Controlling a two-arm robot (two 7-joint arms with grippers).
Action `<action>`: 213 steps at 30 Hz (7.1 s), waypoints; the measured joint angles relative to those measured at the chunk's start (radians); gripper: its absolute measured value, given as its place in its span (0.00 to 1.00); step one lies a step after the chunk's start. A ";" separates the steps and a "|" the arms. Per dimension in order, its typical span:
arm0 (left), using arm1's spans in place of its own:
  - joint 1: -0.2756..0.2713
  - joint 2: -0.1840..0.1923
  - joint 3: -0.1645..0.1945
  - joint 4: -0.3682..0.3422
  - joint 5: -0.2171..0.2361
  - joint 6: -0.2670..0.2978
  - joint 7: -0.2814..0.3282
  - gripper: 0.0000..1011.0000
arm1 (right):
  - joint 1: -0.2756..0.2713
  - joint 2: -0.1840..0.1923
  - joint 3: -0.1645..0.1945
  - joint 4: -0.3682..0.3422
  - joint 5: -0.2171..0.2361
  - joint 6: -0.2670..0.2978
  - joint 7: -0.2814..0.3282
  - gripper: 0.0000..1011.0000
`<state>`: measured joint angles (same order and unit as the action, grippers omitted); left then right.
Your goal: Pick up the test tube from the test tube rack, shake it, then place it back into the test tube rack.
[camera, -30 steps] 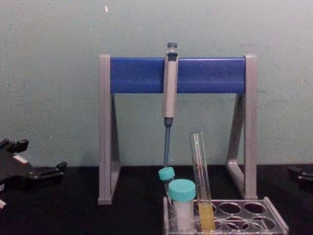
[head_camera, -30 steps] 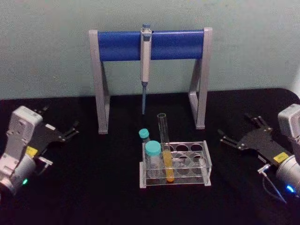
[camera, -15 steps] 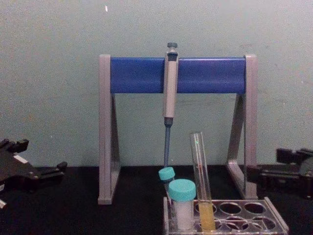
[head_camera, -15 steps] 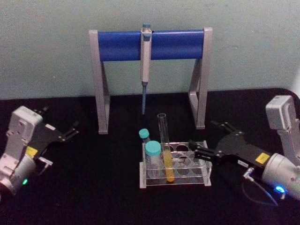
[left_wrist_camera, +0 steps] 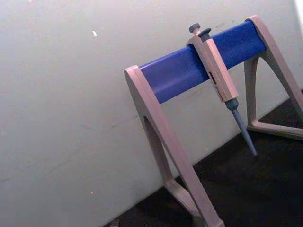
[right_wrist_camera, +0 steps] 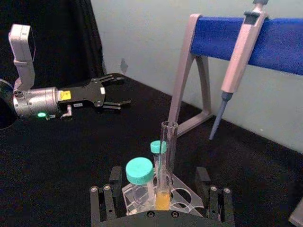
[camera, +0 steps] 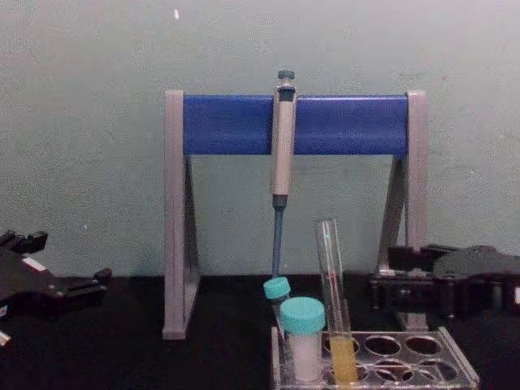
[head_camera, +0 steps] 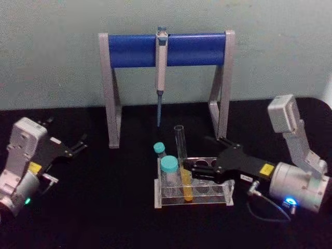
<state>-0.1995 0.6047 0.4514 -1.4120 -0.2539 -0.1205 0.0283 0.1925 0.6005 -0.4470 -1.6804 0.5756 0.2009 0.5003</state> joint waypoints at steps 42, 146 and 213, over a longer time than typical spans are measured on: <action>0.000 0.000 0.000 0.000 0.000 0.000 0.000 0.99 | 0.186 -0.089 -0.110 0.194 -0.040 0.016 0.040 0.99; 0.000 0.000 0.000 0.000 0.000 0.000 0.000 0.99 | 0.096 -0.109 0.043 0.058 -0.053 -0.216 -0.002 0.23; 0.000 0.000 0.000 0.000 0.000 0.000 0.000 0.99 | 0.090 -0.126 0.086 0.104 -0.126 -0.237 -0.052 0.23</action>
<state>-0.1995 0.6047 0.4514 -1.4120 -0.2539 -0.1205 0.0283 0.2825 0.4747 -0.3612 -1.5762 0.4500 -0.0358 0.4481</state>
